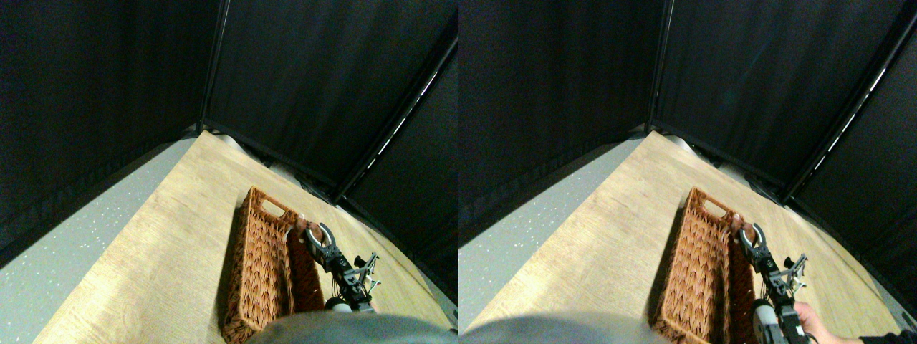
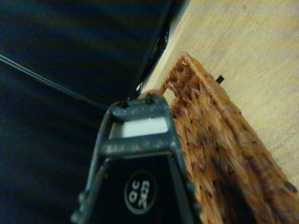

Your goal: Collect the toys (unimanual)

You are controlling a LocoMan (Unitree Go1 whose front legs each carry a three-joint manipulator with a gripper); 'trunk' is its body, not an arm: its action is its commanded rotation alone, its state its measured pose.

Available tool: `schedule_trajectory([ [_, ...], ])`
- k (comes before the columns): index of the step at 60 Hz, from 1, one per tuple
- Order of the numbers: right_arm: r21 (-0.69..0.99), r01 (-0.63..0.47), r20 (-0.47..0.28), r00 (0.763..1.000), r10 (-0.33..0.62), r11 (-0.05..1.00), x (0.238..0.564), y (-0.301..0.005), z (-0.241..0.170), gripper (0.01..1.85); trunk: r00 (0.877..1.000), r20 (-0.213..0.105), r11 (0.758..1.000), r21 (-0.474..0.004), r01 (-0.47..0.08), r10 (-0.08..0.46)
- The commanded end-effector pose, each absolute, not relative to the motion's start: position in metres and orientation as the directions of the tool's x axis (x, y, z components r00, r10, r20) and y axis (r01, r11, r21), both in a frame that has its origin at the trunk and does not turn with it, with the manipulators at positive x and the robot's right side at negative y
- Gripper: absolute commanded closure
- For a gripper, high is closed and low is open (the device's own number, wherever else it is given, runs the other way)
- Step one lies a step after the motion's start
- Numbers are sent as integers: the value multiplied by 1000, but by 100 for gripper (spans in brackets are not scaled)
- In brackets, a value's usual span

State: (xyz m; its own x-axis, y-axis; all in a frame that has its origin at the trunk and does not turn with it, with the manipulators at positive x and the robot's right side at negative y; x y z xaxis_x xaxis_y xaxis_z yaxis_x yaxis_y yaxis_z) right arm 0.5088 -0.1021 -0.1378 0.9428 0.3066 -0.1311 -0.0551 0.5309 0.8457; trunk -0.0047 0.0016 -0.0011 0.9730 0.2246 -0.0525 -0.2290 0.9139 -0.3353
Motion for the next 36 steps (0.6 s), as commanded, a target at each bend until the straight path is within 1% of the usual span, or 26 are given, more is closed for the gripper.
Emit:
schedule_trajectory([
  [1, 877, -65, -108, 939, 326, 476, 507, -94, -137, 180, 965, -79, 902, -342, -263, 252],
  [5, 881, -47, -124, 937, 326, 470, 505, -91, -139, 180, 964, -80, 902, -342, -264, 252],
  [8, 896, -9, -145, 939, 313, 445, 503, -88, -140, 180, 964, -82, 901, -342, -265, 252],
  [11, 900, -4, -149, 938, 314, 437, 503, -87, -141, 180, 964, -81, 902, -341, -265, 252],
  [13, 897, 35, -179, 940, 289, 441, 501, -87, -140, 180, 965, -79, 903, -340, -262, 250],
  [16, 888, 43, -197, 934, 296, 457, 500, -87, -139, 139, 966, -81, 904, -339, -259, 247],
  [17, 888, 43, -197, 934, 296, 457, 500, -87, -139, 139, 966, -80, 905, -338, -258, 246],
  [20, 872, 28, -198, 933, 300, 489, 499, -89, -136, 103, 967, -80, 908, -334, -255, 242],
  [22, 862, 30, -198, 939, 280, 507, 495, -90, -134, 89, 968, -80, 909, -331, -253, 240],
  [23, 862, 30, -198, 939, 280, 507, 495, -90, -134, 89, 968, -80, 910, -329, -251, 238],
  [24, 848, 22, -193, 943, 270, 530, 494, -91, -133, 84, 969, -79, 912, -327, -249, 236],
  [28, 847, 20, -185, 948, 258, 531, 492, -94, -132, 81, 970, -78, 915, -322, -244, 232],
  [36, 843, 7, -158, 959, 235, 539, 490, -105, -131, 85, 973, -73, 924, -305, -230, 218],
])
